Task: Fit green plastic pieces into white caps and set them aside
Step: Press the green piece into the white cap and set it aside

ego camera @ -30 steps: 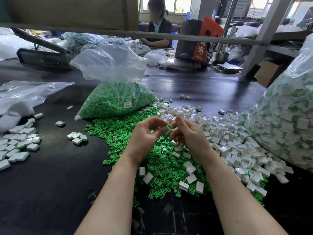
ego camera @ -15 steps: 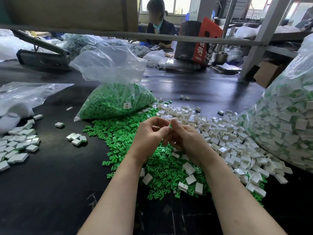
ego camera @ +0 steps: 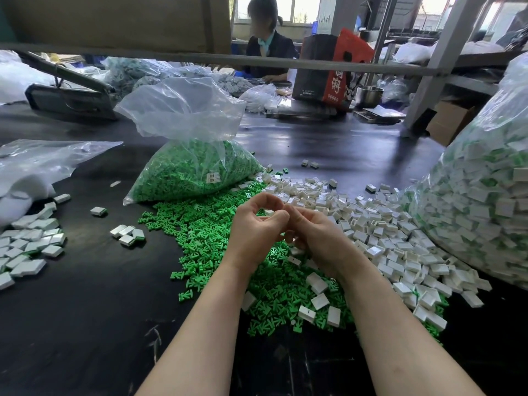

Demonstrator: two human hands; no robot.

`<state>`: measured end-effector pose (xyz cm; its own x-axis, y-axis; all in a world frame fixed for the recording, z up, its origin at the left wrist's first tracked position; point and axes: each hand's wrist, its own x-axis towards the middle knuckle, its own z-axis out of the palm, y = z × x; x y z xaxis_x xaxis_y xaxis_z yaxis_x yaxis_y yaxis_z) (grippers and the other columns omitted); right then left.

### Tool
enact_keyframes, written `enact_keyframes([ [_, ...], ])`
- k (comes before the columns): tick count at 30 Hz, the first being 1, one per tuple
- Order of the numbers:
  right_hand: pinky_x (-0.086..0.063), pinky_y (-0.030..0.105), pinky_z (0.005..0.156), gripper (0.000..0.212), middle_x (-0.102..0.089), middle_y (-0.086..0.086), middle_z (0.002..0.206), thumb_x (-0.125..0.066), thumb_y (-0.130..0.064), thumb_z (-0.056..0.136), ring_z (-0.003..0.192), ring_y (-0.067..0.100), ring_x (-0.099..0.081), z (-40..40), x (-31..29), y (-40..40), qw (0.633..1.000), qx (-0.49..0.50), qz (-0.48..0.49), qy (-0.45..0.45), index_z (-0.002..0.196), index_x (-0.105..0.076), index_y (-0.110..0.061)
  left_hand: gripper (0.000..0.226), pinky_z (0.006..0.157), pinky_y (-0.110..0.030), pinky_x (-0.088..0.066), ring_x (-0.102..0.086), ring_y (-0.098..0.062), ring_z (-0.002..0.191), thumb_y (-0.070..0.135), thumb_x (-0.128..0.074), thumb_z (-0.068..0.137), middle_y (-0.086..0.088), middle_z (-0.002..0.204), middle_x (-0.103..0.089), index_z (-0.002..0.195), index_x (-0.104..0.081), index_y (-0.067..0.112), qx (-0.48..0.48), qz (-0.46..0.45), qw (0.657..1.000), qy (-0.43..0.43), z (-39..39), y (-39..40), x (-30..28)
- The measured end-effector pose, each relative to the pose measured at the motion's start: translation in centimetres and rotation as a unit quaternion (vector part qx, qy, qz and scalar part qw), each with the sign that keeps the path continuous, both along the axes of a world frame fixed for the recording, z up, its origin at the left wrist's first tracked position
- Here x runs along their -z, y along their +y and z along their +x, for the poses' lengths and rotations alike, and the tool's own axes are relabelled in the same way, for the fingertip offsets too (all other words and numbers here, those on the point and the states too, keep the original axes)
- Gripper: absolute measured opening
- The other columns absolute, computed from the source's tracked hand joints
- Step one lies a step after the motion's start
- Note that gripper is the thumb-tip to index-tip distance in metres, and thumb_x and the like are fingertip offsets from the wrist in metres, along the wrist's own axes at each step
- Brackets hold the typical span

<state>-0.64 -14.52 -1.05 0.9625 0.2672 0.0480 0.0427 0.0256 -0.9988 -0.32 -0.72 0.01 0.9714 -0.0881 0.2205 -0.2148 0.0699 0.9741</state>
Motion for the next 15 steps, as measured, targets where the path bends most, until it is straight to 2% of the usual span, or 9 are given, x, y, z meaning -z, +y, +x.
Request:
enact_keyframes([
  [2,-0.046,0.012,0.053,0.040,-0.067,-0.007,0.071,-0.054,-0.044,0.092,0.064,0.002,-0.060,0.05,0.05,0.01,1.000,-0.001,0.002,-0.005,0.099,-0.071,-0.008,0.005,0.065,-0.052,-0.058,-0.059,-0.024,0.061,0.015,-0.060,0.069,-0.007,0.064,-0.060,0.073,-0.062,0.015,-0.003,-0.005,1.000,0.002,-0.06,-0.09,-0.05],
  [6,-0.044,0.010,0.052,0.033,-0.068,-0.008,0.066,-0.052,-0.039,0.093,0.059,-0.002,-0.059,0.14,0.14,0.06,1.000,0.005,0.002,-0.017,0.093,-0.070,-0.010,0.006,0.064,-0.044,-0.059,-0.060,-0.023,0.056,0.015,-0.060,0.068,-0.002,0.058,-0.061,0.073,-0.061,0.013,-0.008,-0.017,1.000,0.010,-0.02,-0.24,0.02],
  [8,-0.045,0.010,0.053,0.032,-0.068,-0.008,0.067,-0.053,-0.037,0.094,0.059,-0.003,-0.059,0.08,0.21,-0.03,1.000,0.005,0.012,-0.018,0.092,-0.070,-0.010,0.007,0.066,-0.046,-0.060,-0.062,-0.024,0.057,0.014,-0.061,0.068,-0.002,0.059,-0.062,0.074,-0.062,0.011,-0.007,-0.018,1.000,0.012,0.07,-0.30,0.12],
  [12,-0.041,0.018,0.061,0.051,-0.058,0.010,0.077,-0.056,-0.044,0.091,0.064,0.009,-0.047,0.17,0.28,-0.07,1.000,0.025,0.003,-0.017,0.102,-0.069,0.004,0.010,0.074,-0.059,-0.057,-0.063,-0.032,0.066,0.013,-0.063,0.067,-0.013,0.068,-0.063,0.076,-0.063,0.010,-0.009,-0.012,1.000,0.010,0.18,-0.40,0.30],
  [15,-0.039,0.019,0.059,0.057,-0.056,0.015,0.077,-0.057,-0.046,0.090,0.064,0.016,-0.043,0.18,0.26,0.00,0.999,0.033,-0.004,-0.018,0.103,-0.067,0.009,0.010,0.074,-0.060,-0.057,-0.063,-0.032,0.067,0.013,-0.063,0.067,-0.013,0.070,-0.063,0.076,-0.064,0.010,-0.013,-0.012,1.000,0.008,0.28,-0.43,0.52],
])
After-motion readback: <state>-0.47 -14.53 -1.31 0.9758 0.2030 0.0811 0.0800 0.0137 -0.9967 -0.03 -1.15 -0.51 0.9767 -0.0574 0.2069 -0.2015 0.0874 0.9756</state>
